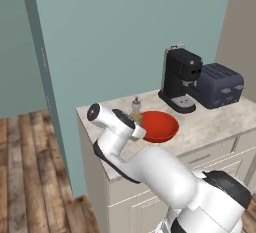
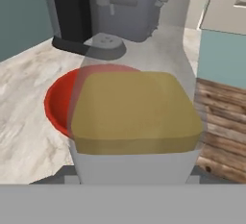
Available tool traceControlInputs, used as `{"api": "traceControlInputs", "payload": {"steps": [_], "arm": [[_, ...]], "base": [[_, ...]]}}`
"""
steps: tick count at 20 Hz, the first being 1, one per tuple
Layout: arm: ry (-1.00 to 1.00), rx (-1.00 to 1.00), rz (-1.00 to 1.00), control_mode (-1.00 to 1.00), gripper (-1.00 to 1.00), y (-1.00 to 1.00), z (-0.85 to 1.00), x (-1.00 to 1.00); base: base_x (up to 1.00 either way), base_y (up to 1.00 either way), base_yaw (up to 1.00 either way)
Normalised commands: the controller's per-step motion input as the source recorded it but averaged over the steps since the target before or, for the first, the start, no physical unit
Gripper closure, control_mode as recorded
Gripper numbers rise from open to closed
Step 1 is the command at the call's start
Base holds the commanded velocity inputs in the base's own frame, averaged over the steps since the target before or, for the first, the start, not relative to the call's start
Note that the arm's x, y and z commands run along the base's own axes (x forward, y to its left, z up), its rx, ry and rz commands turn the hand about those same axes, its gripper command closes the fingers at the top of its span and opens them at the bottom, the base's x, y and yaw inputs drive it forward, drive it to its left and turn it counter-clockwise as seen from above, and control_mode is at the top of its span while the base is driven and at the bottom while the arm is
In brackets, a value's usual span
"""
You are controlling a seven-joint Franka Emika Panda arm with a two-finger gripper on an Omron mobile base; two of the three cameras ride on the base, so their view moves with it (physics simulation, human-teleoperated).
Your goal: Retrieve the bottle and the shaker from the cabinet and place them next to the mixing bowl on the counter. Then add garlic from the fridge to the mixing bowl.
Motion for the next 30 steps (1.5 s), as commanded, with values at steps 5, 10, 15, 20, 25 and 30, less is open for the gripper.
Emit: {"api": "traceControlInputs", "payload": {"steps": [5,10,15,20,25,30], "arm": [[0.00,0.00,-0.08,-1.00,1.00,0.04,-0.07,0.23],[0.00,0.00,-0.06,-1.00,1.00,0.00,-0.11,0.12],[0.00,0.00,-0.04,-1.00,1.00,0.00,-0.21,0.03],[0.00,0.00,0.00,-1.00,1.00,0.00,-0.40,0.00],[0.00,0.00,0.00,-1.00,1.00,0.00,-0.36,0.06],[0.00,0.00,0.00,-1.00,1.00,0.00,-0.10,0.03]], "base": [[0.00,0.00,0.00],[0.00,0.00,0.00],[0.00,0.00,0.00],[0.00,0.00,0.00],[0.00,0.00,0.00],[0.00,0.00,0.00]]}}
